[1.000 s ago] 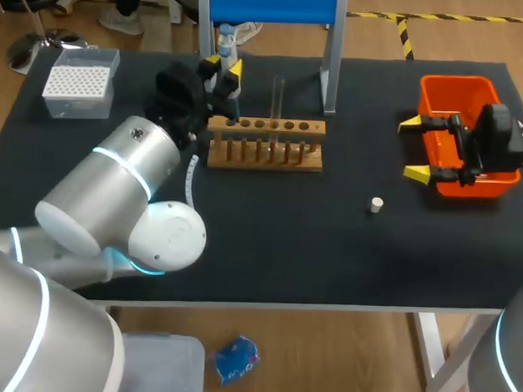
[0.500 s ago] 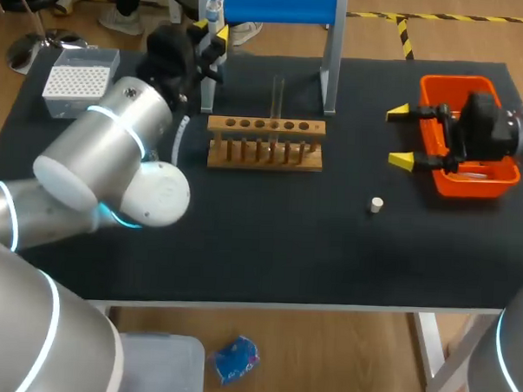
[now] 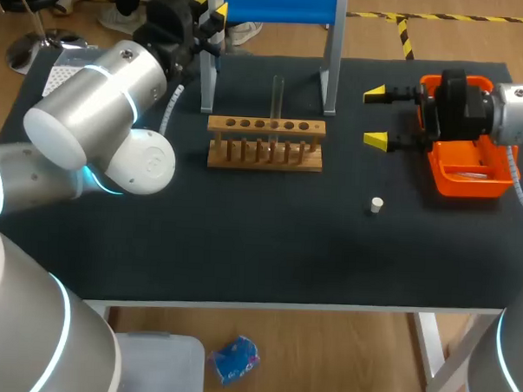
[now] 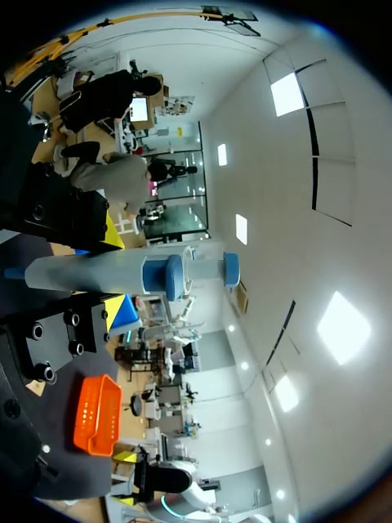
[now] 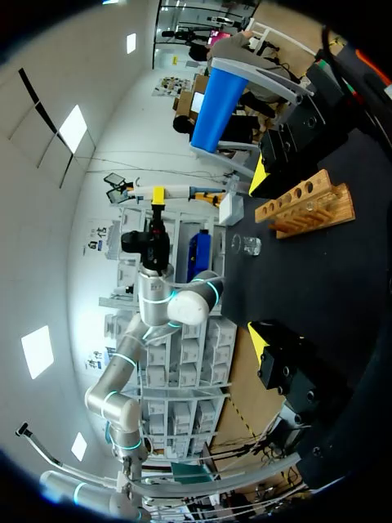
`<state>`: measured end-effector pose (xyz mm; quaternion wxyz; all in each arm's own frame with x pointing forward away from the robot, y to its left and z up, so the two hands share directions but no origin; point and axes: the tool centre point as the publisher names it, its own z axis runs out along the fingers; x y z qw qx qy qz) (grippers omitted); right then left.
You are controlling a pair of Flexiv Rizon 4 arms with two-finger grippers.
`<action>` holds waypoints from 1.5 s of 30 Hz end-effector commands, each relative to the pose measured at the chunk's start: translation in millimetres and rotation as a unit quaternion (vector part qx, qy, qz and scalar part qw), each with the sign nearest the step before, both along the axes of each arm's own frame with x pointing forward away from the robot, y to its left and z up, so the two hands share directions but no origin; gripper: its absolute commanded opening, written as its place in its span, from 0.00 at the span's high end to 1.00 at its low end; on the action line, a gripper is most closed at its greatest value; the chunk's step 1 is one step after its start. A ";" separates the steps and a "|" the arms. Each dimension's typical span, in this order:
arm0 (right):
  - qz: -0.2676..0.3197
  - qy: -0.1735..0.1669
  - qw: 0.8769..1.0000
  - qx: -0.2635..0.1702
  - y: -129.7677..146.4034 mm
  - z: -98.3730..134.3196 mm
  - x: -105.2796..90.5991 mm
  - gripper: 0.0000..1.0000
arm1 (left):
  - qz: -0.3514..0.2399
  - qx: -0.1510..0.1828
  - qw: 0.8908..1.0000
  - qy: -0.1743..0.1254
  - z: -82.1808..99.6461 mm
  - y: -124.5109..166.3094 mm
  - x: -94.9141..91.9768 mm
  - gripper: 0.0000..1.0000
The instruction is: Invert the test tube, pick up the pipette, mount the tip to pipette, aspirate from beaker and dispense into the tube, eject the tip, return the pipette, and cap with the stopper.
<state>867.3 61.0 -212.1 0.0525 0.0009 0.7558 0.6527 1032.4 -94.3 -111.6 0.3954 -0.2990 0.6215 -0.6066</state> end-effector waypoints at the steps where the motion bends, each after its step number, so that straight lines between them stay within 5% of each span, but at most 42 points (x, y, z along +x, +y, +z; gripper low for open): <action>1: 0.001 0.000 1.000 0.000 -0.9 -0.2 0.0 0.00 | -0.075 0.007 0.997 0.007 0.6 4.0 1.0 1.00; 9: -0.009 0.010 1.000 0.001 -1.1 -0.6 4.6 0.00 | -0.075 0.007 0.997 0.007 0.6 4.0 1.0 1.00; 30: -0.117 0.019 0.993 -0.014 62.0 5.5 133.1 0.00 | -0.075 0.007 0.997 0.007 0.6 4.0 1.0 1.00; 45: -0.113 0.007 0.994 -0.006 57.2 1.0 158.9 0.00 | -0.075 0.007 0.997 0.007 0.6 4.0 1.0 1.00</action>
